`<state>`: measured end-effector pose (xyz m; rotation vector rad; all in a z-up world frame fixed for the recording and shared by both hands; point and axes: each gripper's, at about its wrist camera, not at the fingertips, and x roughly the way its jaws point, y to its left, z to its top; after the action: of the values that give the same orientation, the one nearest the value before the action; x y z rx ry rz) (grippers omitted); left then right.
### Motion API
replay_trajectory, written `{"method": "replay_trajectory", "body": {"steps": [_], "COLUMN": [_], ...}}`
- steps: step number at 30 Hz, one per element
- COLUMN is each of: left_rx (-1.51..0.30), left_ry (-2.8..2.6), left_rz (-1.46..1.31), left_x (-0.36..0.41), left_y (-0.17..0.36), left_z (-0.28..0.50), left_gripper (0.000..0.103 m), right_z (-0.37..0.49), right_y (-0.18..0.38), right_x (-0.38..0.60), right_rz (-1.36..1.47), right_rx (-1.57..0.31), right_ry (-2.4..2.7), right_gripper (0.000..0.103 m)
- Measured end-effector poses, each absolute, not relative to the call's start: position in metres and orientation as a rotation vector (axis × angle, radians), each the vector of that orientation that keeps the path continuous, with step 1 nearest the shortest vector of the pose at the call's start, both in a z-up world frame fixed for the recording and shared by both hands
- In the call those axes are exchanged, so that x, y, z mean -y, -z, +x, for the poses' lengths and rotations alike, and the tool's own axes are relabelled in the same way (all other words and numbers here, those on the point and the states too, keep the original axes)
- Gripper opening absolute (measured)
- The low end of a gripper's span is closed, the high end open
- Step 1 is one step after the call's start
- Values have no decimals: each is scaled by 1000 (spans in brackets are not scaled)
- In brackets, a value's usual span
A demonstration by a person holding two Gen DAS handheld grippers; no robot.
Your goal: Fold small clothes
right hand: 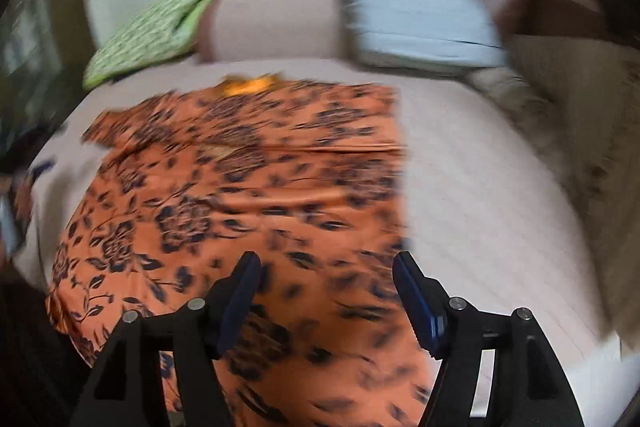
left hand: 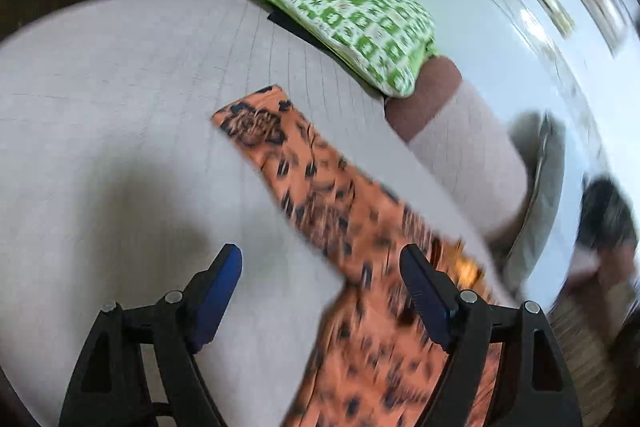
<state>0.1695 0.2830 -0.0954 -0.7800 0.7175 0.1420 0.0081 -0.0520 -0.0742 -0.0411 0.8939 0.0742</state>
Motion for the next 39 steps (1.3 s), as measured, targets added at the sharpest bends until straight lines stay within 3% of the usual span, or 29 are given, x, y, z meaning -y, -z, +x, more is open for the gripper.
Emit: {"method": "replay_trajectory", "body": {"steps": [7,10,11,12,13,16,19,24,29,32,35,36,38,39], "left_rx": [-831,-834,-851,-879,-917,-915,-877,-588,-382,-361,-409,-451,-562,-662], "left_ry": [-226,-273,-309,-342,-345,-359,-429,-357,-120,12,133,178,281,347], "left_rz": [-950,-941,-884,-844,-860,-917,-831,-466,-174,-76,18,56,146,227], "left_x": [-352,-359,-355,-354,-357,-363,-360,-277,-121,-28,68,100,156,184], "left_y": [144,155,150,149,154,155,121,-29,-134,-140,-108,-87,-36,0], "left_z": [270,287,292,297,302,302,299,282,265,263,274,275,285,290], "left_gripper": [81,77,63,7,4,4,4,4,4,5,6,10,40,71], "right_z": [32,30,31,31,33,30,28,27,26,25,23,23,23,23], "right_y": [147,143,143,142,143,142,140,140,140,141,142,142,143,143], "right_x": [56,62,63,66,66,68,75,92,112,120,123,124,127,128], "right_rz": [102,91,98,112,120,126,172,319,496,566,600,612,641,653], "right_rx": [-996,-973,-971,-968,-962,-945,-930,-921,-926,-928,-932,-931,-934,-934], "right_ry": [-82,-97,-98,-100,-102,-114,-134,-162,-191,-203,-211,-213,-218,-221], "right_gripper": [72,72,72,72,72,73,73,73,73,73,73,73,73,73]}}
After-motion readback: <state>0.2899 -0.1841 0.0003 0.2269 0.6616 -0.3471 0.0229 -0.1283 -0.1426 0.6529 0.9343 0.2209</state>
